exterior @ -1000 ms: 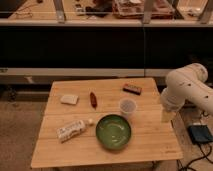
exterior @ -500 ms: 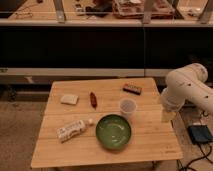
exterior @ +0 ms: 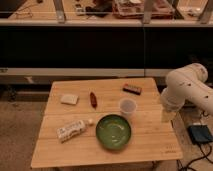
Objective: Push the ceramic bowl across the table
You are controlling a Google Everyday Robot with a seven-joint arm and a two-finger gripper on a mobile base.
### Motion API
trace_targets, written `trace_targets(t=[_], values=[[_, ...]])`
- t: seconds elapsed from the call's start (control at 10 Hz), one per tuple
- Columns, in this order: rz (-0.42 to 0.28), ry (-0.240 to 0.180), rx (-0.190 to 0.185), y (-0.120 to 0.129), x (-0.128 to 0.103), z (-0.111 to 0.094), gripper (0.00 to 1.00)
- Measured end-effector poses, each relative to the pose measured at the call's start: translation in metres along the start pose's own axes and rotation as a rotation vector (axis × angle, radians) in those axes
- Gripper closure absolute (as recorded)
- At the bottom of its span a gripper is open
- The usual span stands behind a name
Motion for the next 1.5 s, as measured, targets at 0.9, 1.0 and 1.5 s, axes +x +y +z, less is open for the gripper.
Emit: trace_targets(t=[0.9,1.0,1.5], values=[[0.001,0.0,0.0,0.0,0.0,0.0,0.35],[0.004,-0.008,0.007,0.0,0.0,0.001,0.35],[0.049,-0.118,0.0,0.021,-0.011,0.029,0.35]])
